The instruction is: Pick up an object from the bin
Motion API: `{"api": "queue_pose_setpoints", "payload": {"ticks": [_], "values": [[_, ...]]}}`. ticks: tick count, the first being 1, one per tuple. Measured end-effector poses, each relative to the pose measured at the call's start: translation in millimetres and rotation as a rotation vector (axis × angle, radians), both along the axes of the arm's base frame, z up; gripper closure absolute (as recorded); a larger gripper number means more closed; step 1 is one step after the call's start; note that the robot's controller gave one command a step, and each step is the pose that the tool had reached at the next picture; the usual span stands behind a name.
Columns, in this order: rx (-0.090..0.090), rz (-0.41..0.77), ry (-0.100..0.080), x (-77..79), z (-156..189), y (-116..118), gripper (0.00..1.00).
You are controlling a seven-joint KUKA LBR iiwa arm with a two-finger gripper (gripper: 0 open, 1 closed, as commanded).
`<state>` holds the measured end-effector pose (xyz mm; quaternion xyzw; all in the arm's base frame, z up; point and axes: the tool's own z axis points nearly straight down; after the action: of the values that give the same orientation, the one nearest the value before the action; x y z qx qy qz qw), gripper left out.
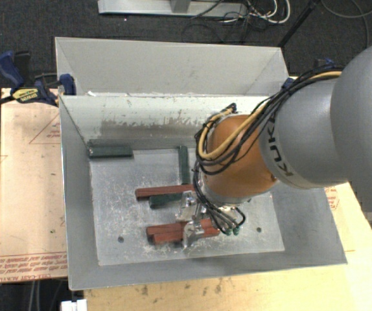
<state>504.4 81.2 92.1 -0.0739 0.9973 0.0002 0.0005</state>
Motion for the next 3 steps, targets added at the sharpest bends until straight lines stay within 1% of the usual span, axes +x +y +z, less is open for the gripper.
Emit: {"api": "queue_pose_setpoints", "payload": {"ticks": [1,3], "values": [[0.0,0.001,0.006,-1.5,22.2,0.2,1.0],[0.0,0.001,0.002,-0.3,57.9,0.6,1.0]]}}
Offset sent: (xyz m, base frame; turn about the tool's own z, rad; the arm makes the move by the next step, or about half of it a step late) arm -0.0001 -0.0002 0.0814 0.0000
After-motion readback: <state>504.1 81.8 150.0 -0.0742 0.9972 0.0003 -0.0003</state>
